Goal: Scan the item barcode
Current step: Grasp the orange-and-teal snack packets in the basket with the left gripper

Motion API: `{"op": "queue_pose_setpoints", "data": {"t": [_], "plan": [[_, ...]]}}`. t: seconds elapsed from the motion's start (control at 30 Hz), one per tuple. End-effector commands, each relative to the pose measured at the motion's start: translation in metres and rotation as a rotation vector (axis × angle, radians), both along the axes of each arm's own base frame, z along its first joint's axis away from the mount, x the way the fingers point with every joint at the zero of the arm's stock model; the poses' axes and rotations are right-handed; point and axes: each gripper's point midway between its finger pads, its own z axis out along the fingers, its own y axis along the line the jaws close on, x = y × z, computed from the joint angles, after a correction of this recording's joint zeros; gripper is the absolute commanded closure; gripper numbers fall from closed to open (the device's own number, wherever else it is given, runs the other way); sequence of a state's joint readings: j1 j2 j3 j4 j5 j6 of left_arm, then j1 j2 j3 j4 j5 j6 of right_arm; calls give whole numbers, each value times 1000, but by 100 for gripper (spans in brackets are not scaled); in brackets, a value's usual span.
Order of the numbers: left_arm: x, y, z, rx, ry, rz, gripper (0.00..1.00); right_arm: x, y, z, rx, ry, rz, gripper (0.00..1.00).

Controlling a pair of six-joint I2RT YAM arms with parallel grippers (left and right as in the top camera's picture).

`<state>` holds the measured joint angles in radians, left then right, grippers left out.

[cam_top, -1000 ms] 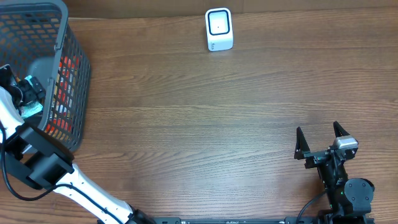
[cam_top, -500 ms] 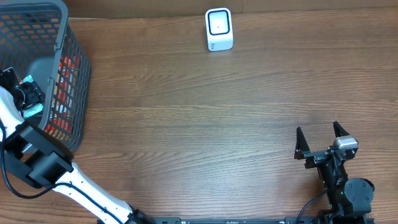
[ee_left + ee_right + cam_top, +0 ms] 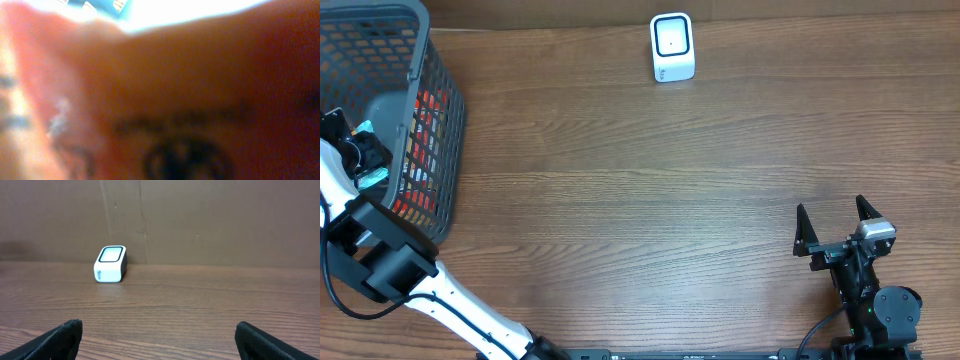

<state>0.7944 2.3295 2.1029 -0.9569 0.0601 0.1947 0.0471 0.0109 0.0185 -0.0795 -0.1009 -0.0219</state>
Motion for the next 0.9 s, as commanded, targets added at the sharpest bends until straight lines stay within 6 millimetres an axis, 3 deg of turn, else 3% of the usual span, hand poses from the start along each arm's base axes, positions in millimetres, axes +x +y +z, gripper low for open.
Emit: {"op": "queue_pose_setpoints", "data": {"t": [0.0, 0.17, 0.3, 0.63, 0.87], "plan": [[-2, 0, -5, -16, 6, -9, 73, 0, 0, -2, -1, -1, 2, 0], [0, 1, 17, 15, -26, -5, 77, 0, 0, -2, -1, -1, 2, 0], [2, 4, 52, 65, -84, 12, 78, 0, 0, -2, -1, -1, 2, 0], [-6, -7, 175, 205, -292, 82, 77, 0, 0, -2, -1, -1, 2, 0], [-18, -40, 261, 237, -486, 76, 77, 0, 0, -2, -1, -1, 2, 0]]}}
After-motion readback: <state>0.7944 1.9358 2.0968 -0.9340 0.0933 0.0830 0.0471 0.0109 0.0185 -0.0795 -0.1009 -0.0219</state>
